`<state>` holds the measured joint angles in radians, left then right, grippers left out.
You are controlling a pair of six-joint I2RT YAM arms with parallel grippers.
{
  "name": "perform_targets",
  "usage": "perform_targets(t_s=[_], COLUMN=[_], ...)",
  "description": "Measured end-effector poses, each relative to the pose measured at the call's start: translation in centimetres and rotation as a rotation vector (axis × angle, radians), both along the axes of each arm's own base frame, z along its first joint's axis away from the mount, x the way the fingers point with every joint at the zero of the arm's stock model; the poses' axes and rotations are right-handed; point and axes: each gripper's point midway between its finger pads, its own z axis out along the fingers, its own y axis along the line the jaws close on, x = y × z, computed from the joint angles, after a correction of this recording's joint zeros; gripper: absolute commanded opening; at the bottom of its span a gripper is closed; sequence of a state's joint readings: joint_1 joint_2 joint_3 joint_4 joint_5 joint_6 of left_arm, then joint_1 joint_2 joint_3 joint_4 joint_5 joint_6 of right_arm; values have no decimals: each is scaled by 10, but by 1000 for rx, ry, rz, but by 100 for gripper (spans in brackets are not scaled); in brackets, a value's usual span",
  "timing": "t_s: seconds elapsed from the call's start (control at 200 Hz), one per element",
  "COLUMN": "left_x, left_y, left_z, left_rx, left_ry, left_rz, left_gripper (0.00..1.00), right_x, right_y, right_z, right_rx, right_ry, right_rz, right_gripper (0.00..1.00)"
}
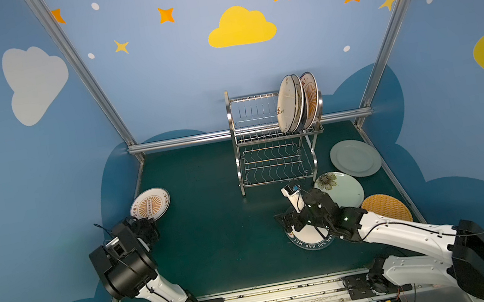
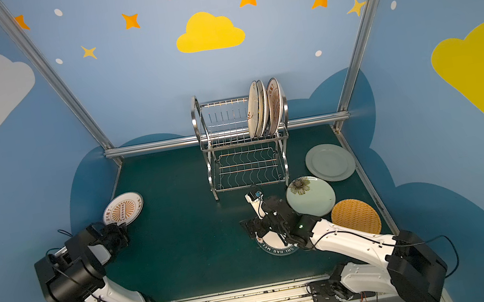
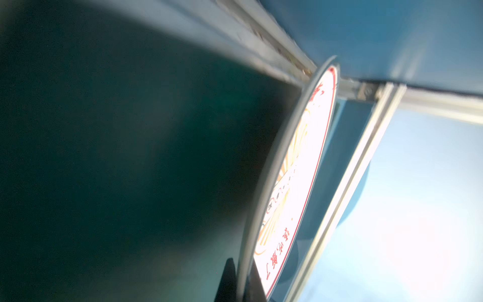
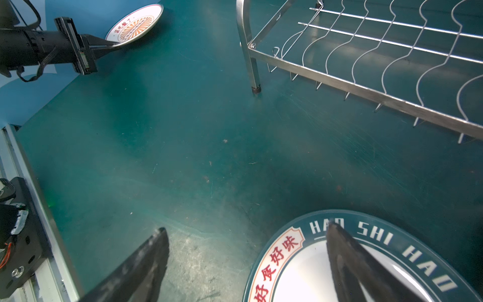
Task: Load plates into a dish rack
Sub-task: Pick up the plate from the middle-left of the table, then pass the plate.
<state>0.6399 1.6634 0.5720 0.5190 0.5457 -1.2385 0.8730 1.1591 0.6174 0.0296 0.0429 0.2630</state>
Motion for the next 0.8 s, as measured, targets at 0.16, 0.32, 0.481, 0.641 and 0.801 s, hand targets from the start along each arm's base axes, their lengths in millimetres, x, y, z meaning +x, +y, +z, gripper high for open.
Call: perform_targets(t_s=[0.16, 0.32, 0.481, 0.641, 0.801], left_x=[11, 7, -8, -28, -39], left_y=[-26, -58, -98, -142, -195], left_z=[52, 90, 124, 147, 153], left_rx=[55, 87, 139, 196, 214], left_ry=[-104, -150, -188, -233, -239], left_rz=[-77, -176, -298, -462, -691], left_gripper=[4, 4, 4, 4, 4], right_x=[1, 2, 4, 6, 13], right_y=[-1, -3, -5, -11, -24], right_z=[0, 0, -1, 4, 14], right_rx=[-4, -12, -19, -12, 7], right_ry=[-2, -7, -10, -18, -27], right_rz=[-4, -16, -31, -55, -111], right_gripper=[91, 91, 91, 91, 91])
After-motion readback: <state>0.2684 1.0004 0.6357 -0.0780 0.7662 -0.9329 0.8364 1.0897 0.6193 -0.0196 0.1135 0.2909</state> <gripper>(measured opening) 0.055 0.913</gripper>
